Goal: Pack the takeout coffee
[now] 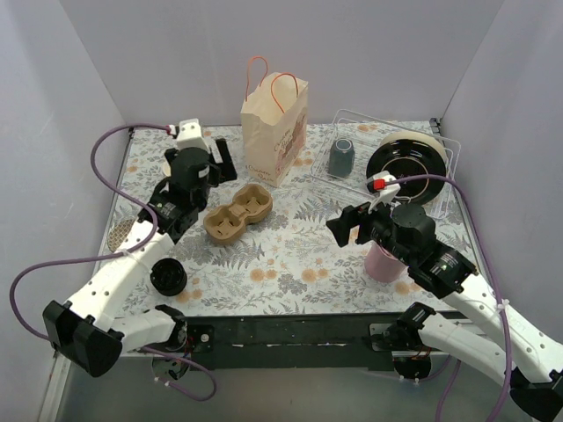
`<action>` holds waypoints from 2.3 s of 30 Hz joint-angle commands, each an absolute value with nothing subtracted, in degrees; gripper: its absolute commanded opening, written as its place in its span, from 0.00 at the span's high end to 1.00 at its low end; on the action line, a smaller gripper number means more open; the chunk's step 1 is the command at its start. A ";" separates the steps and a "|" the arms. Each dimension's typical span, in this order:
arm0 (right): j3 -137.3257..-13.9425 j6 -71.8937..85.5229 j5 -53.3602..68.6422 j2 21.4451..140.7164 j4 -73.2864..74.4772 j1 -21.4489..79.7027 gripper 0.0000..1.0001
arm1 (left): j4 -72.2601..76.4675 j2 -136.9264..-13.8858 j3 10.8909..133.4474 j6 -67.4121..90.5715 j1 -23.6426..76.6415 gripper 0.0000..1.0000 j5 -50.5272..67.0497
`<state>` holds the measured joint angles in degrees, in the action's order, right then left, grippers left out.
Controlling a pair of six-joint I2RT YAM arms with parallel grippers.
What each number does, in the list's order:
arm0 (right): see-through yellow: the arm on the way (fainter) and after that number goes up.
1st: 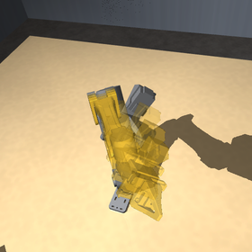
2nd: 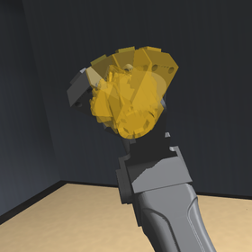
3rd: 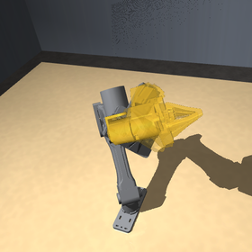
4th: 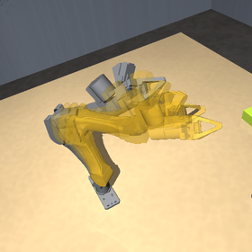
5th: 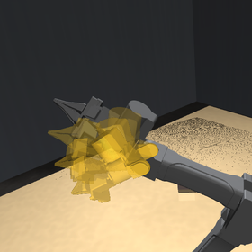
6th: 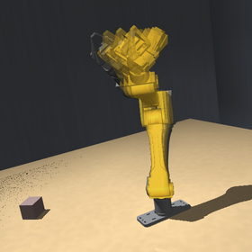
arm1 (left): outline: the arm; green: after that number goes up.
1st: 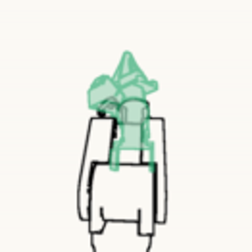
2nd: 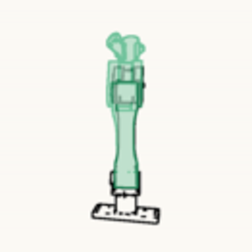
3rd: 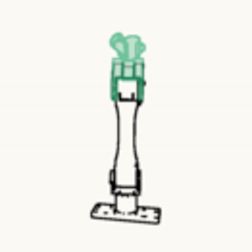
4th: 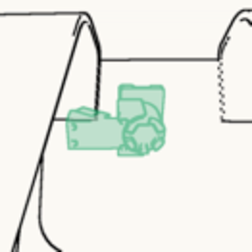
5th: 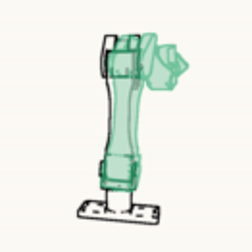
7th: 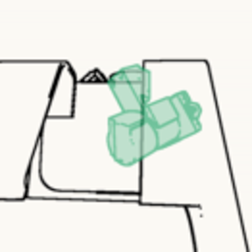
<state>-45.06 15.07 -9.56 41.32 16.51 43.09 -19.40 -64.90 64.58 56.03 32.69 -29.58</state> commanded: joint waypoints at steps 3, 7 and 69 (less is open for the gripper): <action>-44.65 10.81 -4.84 38.68 13.71 42.98 0.08 | -25.30 -69.07 69.34 59.15 14.88 0.20 -16.90; -43.16 9.49 -1.68 37.88 12.05 43.07 0.08 | -28.30 -74.70 74.78 59.59 9.85 0.32 -14.41; -42.89 6.59 -0.53 43.68 11.78 42.98 0.08 | -31.11 -88.42 76.29 61.26 1.50 0.72 -24.61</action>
